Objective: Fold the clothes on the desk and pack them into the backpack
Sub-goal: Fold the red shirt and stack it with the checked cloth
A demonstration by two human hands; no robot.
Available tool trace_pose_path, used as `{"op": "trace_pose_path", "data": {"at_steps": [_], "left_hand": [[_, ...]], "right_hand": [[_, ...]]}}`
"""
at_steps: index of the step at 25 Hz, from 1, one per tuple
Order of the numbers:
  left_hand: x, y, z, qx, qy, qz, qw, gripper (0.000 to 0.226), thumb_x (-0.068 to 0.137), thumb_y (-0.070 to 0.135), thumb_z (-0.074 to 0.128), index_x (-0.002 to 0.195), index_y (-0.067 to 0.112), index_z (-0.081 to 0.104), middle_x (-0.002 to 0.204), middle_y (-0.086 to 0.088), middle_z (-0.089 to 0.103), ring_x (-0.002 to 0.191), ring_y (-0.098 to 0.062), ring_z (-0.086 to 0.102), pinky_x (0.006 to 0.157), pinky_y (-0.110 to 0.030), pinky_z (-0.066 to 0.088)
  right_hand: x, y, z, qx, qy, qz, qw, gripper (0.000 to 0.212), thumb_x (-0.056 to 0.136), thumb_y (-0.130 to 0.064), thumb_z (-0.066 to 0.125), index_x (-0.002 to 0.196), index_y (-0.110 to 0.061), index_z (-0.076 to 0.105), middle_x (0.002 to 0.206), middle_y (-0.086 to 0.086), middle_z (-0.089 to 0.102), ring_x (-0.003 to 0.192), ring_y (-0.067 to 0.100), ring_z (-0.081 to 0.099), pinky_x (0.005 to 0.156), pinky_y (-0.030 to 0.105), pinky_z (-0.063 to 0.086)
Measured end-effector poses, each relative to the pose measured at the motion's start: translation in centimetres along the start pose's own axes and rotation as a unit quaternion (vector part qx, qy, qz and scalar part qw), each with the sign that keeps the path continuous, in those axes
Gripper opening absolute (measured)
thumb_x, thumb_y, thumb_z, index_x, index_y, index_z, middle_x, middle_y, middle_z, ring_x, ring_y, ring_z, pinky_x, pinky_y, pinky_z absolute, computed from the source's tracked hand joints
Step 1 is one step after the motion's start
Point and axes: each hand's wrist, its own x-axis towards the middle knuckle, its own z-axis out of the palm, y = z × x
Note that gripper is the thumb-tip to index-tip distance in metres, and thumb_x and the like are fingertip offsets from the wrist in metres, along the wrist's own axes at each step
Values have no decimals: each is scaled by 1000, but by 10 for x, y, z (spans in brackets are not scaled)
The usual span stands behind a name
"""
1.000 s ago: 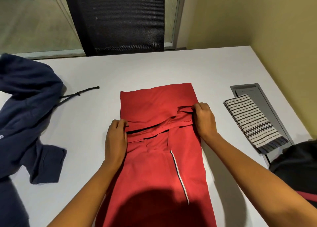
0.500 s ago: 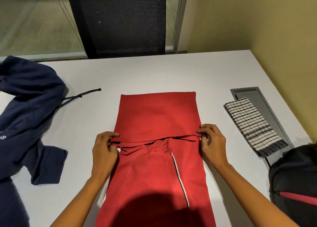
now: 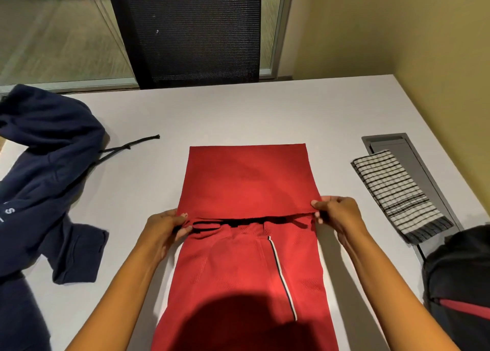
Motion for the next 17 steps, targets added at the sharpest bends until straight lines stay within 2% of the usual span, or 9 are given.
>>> {"op": "trace_pose_path", "data": {"at_steps": [1, 2, 3, 4, 6, 8, 10, 14, 17], "left_hand": [[-1, -5, -3, 68, 19, -3, 998, 18, 90, -4, 58, 107, -4, 60, 87, -13, 66, 70, -20, 67, 59, -26, 59], [0, -8, -6, 188, 56, 28, 980, 20, 89, 4, 62, 109, 0, 60, 88, -10, 65, 76, -23, 67, 66, -31, 59], [-3, -9, -7, 304, 92, 79, 945, 25, 87, 13, 66, 110, 6, 60, 92, -6, 65, 86, -25, 66, 76, -35, 56], [-3, -7, -6, 376, 121, 144, 907, 28, 86, 20, 68, 110, 11, 59, 98, -4, 63, 95, -26, 62, 82, -35, 50], [-4, 6, 3, 409, 130, 260, 865, 31, 86, 22, 67, 114, 13, 58, 111, -6, 60, 104, -25, 57, 83, -32, 42], [10, 24, 20, 425, 111, 338, 832, 36, 89, 18, 65, 123, 11, 57, 122, -10, 57, 112, -28, 53, 91, -36, 41], [30, 40, 40, 467, 81, 390, 790, 39, 92, 17, 59, 130, 12, 54, 131, -11, 54, 121, -30, 47, 100, -42, 37], [74, 73, 70, 550, 59, 411, 724, 38, 99, 15, 46, 137, 13, 48, 140, -9, 49, 129, -30, 41, 101, -44, 33], [98, 87, 78, 610, 35, 379, 695, 35, 100, 13, 42, 134, 13, 51, 134, -10, 53, 125, -30, 45, 98, -41, 33]], "right_hand": [[-1, 7, -1, -76, -2, 0, 997, 18, 81, -6, 72, 92, 7, 69, 61, 9, 64, 52, 21, 57, 60, 32, 51], [-4, 11, 0, -152, 13, -12, 988, 20, 81, -12, 73, 95, 3, 68, 72, 8, 66, 64, 23, 61, 69, 34, 53], [-7, 14, 2, -214, 48, -40, 975, 23, 82, -17, 73, 99, -4, 66, 83, 6, 66, 78, 23, 62, 77, 33, 51], [-11, 11, 4, -250, 87, -83, 961, 25, 83, -19, 72, 104, -9, 63, 92, 4, 65, 88, 23, 60, 79, 30, 46], [-12, -4, 10, -272, 132, -207, 930, 26, 85, -13, 68, 110, -10, 60, 102, 6, 63, 98, 25, 58, 75, 26, 37], [0, -19, 20, -303, 111, -324, 889, 29, 86, -3, 62, 115, -7, 60, 111, 13, 60, 106, 31, 54, 80, 31, 38], [21, -34, 33, -364, 68, -397, 840, 38, 85, 4, 56, 121, -6, 58, 119, 17, 56, 112, 35, 49, 87, 37, 42], [67, -69, 54, -470, -17, -444, 763, 59, 81, 12, 50, 137, -6, 49, 139, 17, 47, 130, 35, 40, 100, 42, 40], [86, -85, 64, -521, -60, -451, 722, 49, 90, 3, 47, 139, -3, 45, 134, 21, 51, 126, 39, 42, 98, 43, 38]]}}
